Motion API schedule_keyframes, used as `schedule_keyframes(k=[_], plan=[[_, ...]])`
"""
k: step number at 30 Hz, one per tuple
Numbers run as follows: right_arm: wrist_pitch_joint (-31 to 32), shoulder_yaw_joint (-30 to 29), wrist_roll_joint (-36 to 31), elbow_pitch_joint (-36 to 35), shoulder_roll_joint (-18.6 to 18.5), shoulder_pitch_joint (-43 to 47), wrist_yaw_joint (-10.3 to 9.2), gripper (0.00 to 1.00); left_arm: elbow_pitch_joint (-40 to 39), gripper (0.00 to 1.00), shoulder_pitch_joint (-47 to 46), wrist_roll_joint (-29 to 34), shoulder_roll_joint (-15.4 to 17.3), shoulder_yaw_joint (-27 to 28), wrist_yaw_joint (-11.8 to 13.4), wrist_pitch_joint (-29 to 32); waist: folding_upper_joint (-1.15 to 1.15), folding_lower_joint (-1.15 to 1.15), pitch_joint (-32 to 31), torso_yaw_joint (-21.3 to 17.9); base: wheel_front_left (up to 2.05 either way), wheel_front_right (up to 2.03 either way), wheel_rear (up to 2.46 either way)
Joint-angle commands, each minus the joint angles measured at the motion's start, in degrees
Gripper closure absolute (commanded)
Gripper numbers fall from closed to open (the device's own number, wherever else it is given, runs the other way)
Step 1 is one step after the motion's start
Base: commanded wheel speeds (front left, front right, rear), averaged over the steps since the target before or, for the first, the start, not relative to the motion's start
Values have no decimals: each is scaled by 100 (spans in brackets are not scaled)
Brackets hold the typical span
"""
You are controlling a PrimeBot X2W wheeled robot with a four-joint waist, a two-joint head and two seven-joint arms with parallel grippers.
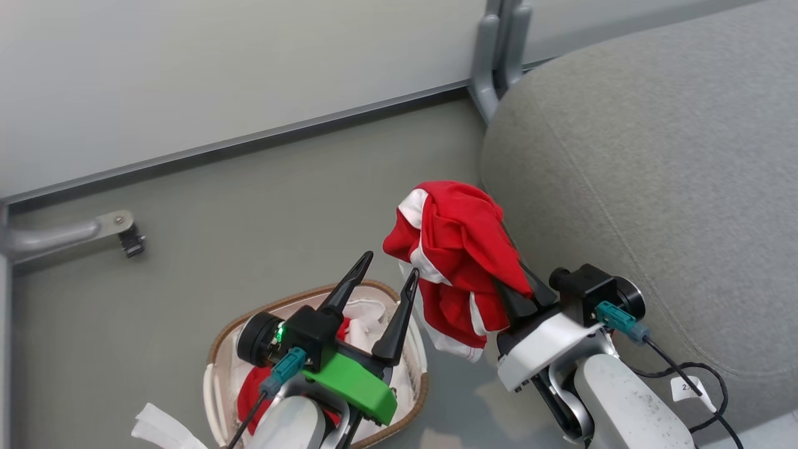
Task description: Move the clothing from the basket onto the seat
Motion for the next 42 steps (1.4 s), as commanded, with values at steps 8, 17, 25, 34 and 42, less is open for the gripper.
schedule_keyframes(k=[8, 17, 25, 34, 42], plan=[[-28, -235, -47, -187, -17, 218, -6, 100, 67, 0, -70, -17, 29, -184, -15, -4, 0, 0, 190, -1714, 0, 0, 0], [-28, -884, -207, -426, -155, 272, -6, 100, 340, 0, -357, -69, 34, -529, -15, -4, 0, 0, 475, -1809, 0, 0, 0], [-28, -1176, -458, -236, -780, -719, -6, 100, 496, 0, -460, 160, 153, -415, -15, -4, 0, 0, 1042, -1660, 0, 0, 0], [-28, -1891, -512, 451, -1604, -2237, -6, 100, 606, 0, -846, 241, 426, -531, -16, -4, 0, 0, 1991, -992, 0, 0, 0], [-28, -2613, -800, 1304, -2198, -3371, -6, 100, 569, 0, -1313, 332, 542, -619, -16, -3, 0, 0, 2763, -465, 0, 0, 0]])
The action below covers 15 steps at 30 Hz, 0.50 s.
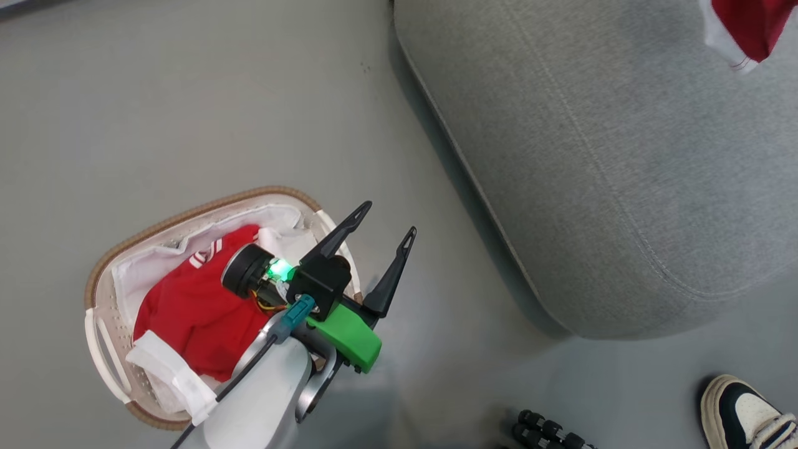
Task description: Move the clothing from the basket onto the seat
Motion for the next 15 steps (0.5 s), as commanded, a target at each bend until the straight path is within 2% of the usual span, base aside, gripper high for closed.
schedule_keyframes(k=[1, 5, 9, 10, 11, 12, 15], plan=[[-27, -129, -113, 164, -132, -141, -6, 100, -14, 0, -167, 29, 23, 1, -15, -3, 0, 0, 671, 620, 0, 0, 0], [-28, -822, -325, 789, -294, -455, -7, 100, -55, 0, -305, 63, -34, -5, -15, -3, 0, 0, 925, 871, 0, 0, 0], [-27, -1469, -558, 1212, -192, -413, -7, 99, -80, 0, -325, 75, -65, 113, -15, -3, 0, 0, 1055, 1035, 0, 0, 0], [-27, -1589, -633, 1275, -130, -329, -7, 59, -80, 0, -304, 83, -69, 140, -15, -3, 0, 0, 1066, 1057, 0, 0, 0], [-27, -1676, -677, 1315, -68, -269, -7, 26, -80, 0, -286, 91, -69, 161, -15, -3, 0, 0, 1069, 1070, 0, 0, 0], [-27, -1742, -735, 1349, -13, -181, -7, 0, -74, 0, -268, 97, -70, 180, -15, -3, 0, 0, 1061, 1081, 0, 0, 0], [-27, -2001, -886, 1373, 196, 186, -7, 0, -45, 0, -177, 87, -92, 275, -15, -3, 0, 0, 944, 1108, 0, 0, 0]])
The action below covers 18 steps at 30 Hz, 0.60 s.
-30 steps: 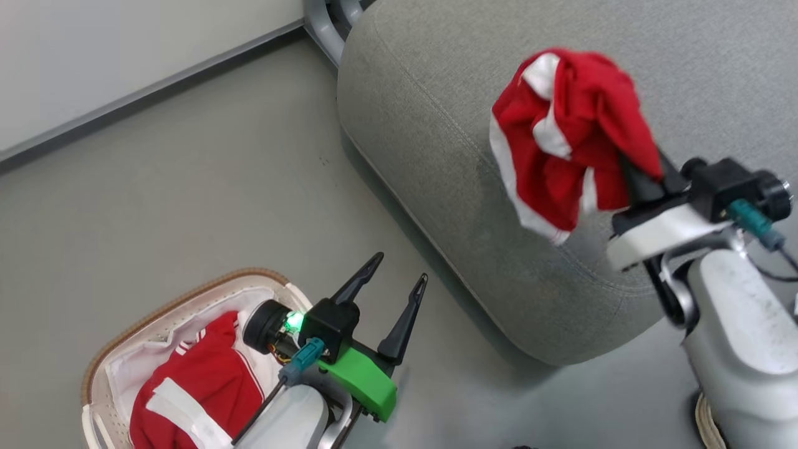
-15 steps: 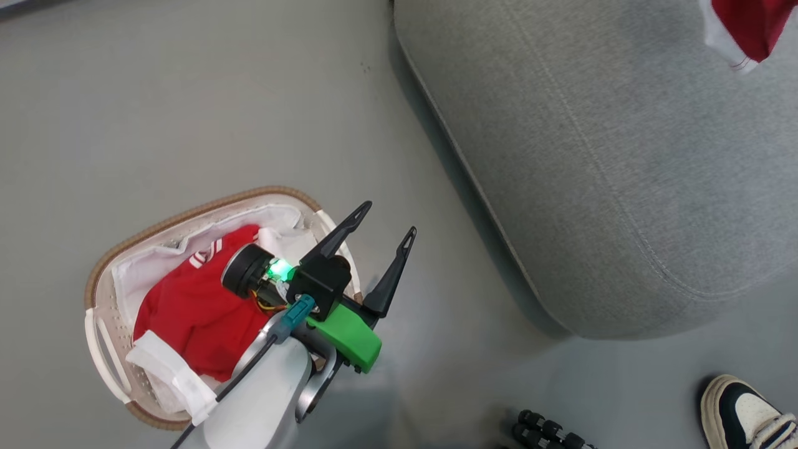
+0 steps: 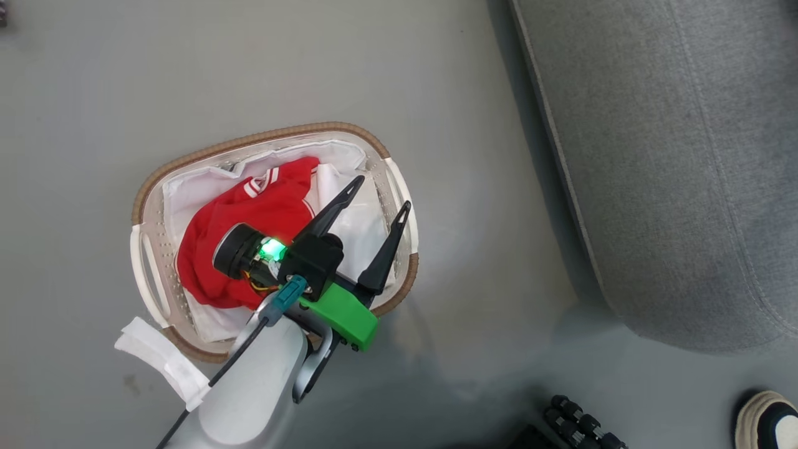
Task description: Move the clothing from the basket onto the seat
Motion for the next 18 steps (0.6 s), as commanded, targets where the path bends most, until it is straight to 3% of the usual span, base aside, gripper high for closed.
schedule_keyframes(k=[1, 5, 18], plan=[[-27, -101, -94, -21, 66, 280, -8, 0, 2, 0, 76, 29, -29, 88, -15, -3, 0, -1, -22, 141, 0, 0, 0], [-27, -217, -128, -287, 360, 970, -8, 0, 49, 0, 227, 50, -109, 322, -15, -3, 0, -1, -367, 168, 0, 0, 0], [-27, 222, 97, -1253, 950, 3102, -8, 0, 188, 0, 1161, 128, -321, 1334, -1, -3, 0, -1, -1740, 500, 0, 0, 0]])
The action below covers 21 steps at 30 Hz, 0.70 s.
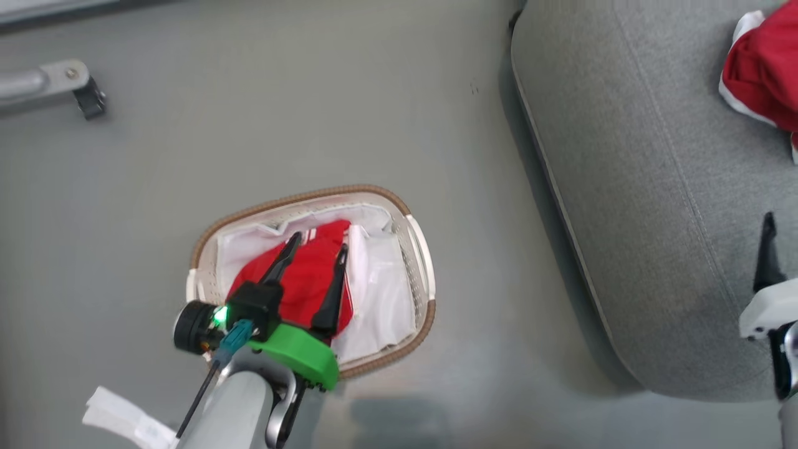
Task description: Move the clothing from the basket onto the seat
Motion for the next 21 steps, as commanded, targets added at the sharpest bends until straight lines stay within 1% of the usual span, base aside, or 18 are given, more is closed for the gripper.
schedule_keyframes(k=[1, 3, 8, 14, 18, 21], plan=[[-27, 69, 24, -99, 45, 150, -9, 0, 4, 0, 174, 62, -39, 122, 7, -3, 0, 0, -587, 257, 0, 0, 0], [-27, 255, 59, -245, 221, 238, -8, 0, 5, 0, 302, 118, -59, 284, 16, -3, 0, 0, -718, 338, 0, 0, 0], [-27, 982, 164, -501, 452, 199, -8, 0, 74, 0, 515, 184, -85, 624, 29, -3, 0, 0, -1004, 580, 0, 0, 0], [-27, 1798, 323, -626, 646, 47, -8, 0, 77, 0, 649, 152, -109, 1110, 169, -3, 0, 0, -1312, 881, 0, 0, 0], [-27, 2124, 426, -733, 764, 55, -8, 0, 104, 0, 712, 223, -111, 1328, 195, -3, 0, 0, -1463, 1037, 0, 0, 0], [-27, 2290, 471, -774, 821, 233, -8, 0, 98, 0, 776, 197, -108, 1480, 234, -3, 0, 0, -1586, 1140, 0, 0, 0]])
